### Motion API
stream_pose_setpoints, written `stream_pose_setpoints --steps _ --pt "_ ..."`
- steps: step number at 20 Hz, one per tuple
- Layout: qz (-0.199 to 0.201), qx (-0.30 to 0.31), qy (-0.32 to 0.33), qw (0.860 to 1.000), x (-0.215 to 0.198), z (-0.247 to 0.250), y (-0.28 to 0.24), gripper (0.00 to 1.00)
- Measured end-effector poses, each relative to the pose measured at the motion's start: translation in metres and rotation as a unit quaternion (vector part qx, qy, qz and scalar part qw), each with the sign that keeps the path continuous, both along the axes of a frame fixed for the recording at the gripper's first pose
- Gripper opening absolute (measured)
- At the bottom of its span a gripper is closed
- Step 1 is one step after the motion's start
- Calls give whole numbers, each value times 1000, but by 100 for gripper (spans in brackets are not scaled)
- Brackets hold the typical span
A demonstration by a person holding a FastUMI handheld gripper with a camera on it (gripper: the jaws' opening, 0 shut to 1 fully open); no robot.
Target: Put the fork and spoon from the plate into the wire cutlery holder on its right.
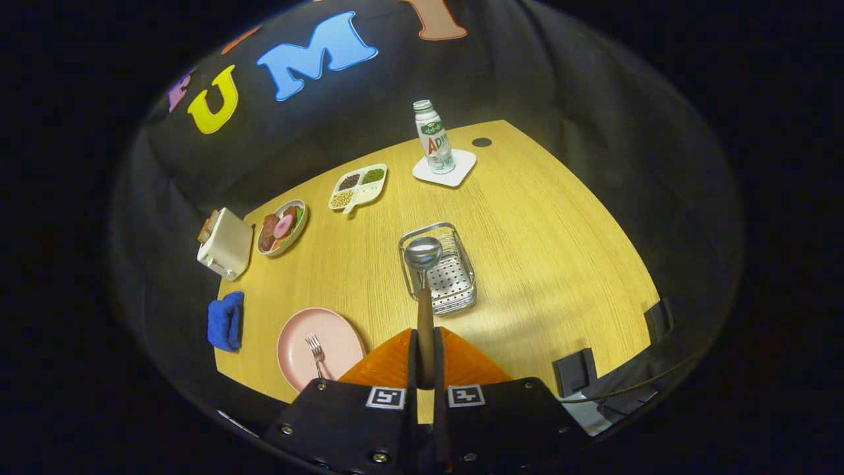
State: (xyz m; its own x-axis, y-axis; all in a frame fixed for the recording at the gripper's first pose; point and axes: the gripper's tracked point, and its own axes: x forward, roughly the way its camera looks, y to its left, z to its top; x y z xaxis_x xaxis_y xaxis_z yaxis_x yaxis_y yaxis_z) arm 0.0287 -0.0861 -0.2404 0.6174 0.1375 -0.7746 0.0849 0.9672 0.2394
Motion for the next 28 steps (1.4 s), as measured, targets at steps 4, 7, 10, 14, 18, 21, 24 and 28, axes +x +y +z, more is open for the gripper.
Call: stream_pose_setpoints --steps 4,7,10,14,18,21,24,28 --pt "-9 -6 -5 1000 8 0 -2 10" --pt "-17 -20 -18 999 15 6 -10 18" --pt "-3 -56 -50 997 17 21 -7 43" --pt "58 -75 -89 992 9 37 34 54" --pt "161 -62 -67 983 -13 8 112 54" --pt "228 -53 -22 972 -36 -31 162 54" --pt "273 -57 16 960 -55 -66 191 54" --pt "298 -75 43 951 -64 -96 201 54"
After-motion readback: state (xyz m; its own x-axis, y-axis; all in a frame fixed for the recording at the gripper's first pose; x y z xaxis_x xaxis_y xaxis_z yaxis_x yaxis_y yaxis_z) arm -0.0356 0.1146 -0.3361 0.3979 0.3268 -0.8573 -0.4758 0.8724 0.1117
